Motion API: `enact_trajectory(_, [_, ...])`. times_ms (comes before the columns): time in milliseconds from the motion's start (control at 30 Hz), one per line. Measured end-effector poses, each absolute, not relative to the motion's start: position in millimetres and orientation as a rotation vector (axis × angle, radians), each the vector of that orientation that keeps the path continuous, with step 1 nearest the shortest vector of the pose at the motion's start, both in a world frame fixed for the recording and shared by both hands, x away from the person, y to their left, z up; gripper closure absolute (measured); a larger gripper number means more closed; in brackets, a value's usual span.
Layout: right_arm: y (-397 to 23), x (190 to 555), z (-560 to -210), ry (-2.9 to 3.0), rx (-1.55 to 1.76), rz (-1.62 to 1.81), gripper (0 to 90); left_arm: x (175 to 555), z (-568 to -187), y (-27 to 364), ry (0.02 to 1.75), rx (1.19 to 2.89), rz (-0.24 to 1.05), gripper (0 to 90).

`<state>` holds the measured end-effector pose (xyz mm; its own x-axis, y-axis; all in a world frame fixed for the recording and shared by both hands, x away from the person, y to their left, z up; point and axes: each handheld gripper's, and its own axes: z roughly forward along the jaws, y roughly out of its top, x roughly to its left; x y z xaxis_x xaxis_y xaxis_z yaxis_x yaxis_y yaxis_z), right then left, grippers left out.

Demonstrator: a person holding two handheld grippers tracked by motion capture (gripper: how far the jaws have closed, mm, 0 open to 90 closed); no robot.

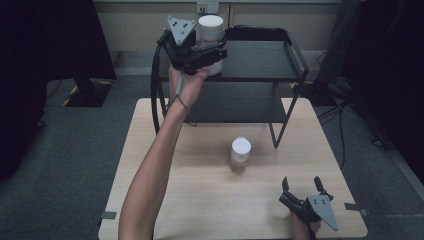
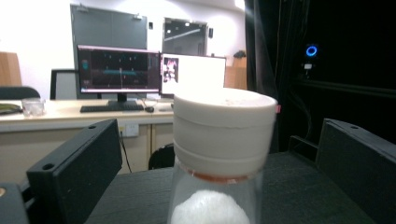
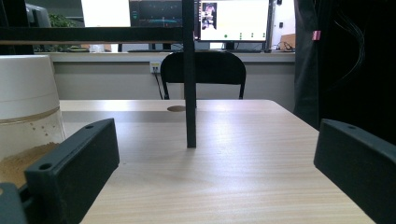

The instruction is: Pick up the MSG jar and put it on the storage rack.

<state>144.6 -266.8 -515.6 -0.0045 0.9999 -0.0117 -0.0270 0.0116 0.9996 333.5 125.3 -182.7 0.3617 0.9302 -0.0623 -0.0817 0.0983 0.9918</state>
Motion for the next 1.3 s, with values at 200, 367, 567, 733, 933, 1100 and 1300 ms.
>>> enact_trajectory(200, [-267,145,-516,1.200,1.178,1.218,0.0,297,-214,139,0.864,1.222,0.928,0.0])
enact_trajectory(367, [-267,145,-516,1.200,1.176,1.219,0.0,262,-251,143,0.823,1.218,0.956,0.0])
enact_trajectory(567, [-268,145,-516,1.201,1.177,1.220,0.0,222,-279,142,0.864,1.198,0.986,0.0])
enact_trajectory(733, [-268,145,-516,1.201,1.177,1.220,0.0,191,-313,146,0.864,1.194,1.005,0.0])
enact_trajectory(933, [-268,145,-516,1.202,1.174,1.221,0.0,170,-358,143,0.943,1.189,0.952,0.0])
enact_trajectory(1100, [-268,145,-516,1.203,1.174,1.221,0.0,158,-400,139,0.987,1.176,0.982,0.0])
enact_trajectory(1300, [-268,145,-516,1.203,1.174,1.221,0.0,146,-449,144,1.034,1.240,0.996,0.0])
